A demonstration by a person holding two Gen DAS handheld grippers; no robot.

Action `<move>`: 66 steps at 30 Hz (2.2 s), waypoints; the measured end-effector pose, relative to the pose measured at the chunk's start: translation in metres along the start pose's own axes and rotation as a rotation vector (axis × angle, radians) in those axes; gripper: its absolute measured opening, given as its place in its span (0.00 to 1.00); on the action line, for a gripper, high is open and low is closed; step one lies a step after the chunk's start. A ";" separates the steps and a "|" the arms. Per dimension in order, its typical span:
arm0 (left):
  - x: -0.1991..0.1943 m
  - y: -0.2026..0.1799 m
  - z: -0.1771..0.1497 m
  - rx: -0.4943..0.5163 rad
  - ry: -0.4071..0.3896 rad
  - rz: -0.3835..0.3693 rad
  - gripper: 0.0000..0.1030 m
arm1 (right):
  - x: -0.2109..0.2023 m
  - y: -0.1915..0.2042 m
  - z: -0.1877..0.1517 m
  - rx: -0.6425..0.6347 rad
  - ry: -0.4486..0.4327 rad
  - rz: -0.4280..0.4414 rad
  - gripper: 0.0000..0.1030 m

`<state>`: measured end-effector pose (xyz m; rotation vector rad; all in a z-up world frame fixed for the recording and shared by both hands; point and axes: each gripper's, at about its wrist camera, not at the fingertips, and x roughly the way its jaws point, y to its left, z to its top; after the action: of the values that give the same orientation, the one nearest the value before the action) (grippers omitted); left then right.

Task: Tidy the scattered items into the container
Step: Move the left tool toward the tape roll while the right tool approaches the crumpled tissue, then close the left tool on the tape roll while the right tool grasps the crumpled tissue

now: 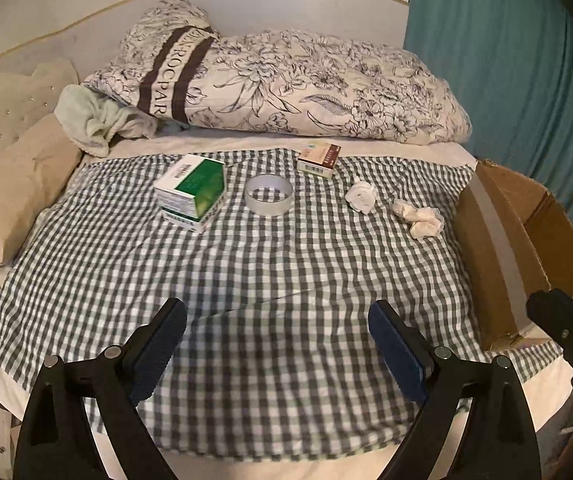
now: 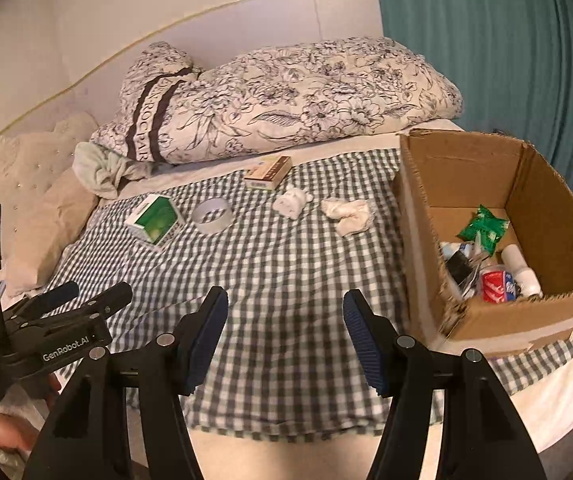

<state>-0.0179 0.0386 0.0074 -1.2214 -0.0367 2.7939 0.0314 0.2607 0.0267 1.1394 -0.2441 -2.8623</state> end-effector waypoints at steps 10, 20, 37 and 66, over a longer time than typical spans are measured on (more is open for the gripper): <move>-0.021 0.020 -0.011 -0.013 -0.055 -0.005 0.99 | -0.005 0.018 -0.024 -0.020 0.018 0.014 0.58; 0.001 0.039 -0.013 -0.019 -0.017 0.037 1.00 | 0.002 0.006 -0.024 0.017 0.018 0.026 0.59; 0.128 0.020 0.040 0.030 0.031 -0.020 1.00 | 0.131 -0.005 0.018 0.022 0.120 -0.038 0.60; 0.324 0.000 0.107 0.024 0.104 0.123 1.00 | 0.300 -0.090 0.087 0.115 0.146 -0.199 0.66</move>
<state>-0.3150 0.0703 -0.1571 -1.4066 0.0815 2.8184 -0.2454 0.3288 -0.1289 1.4653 -0.3082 -2.9468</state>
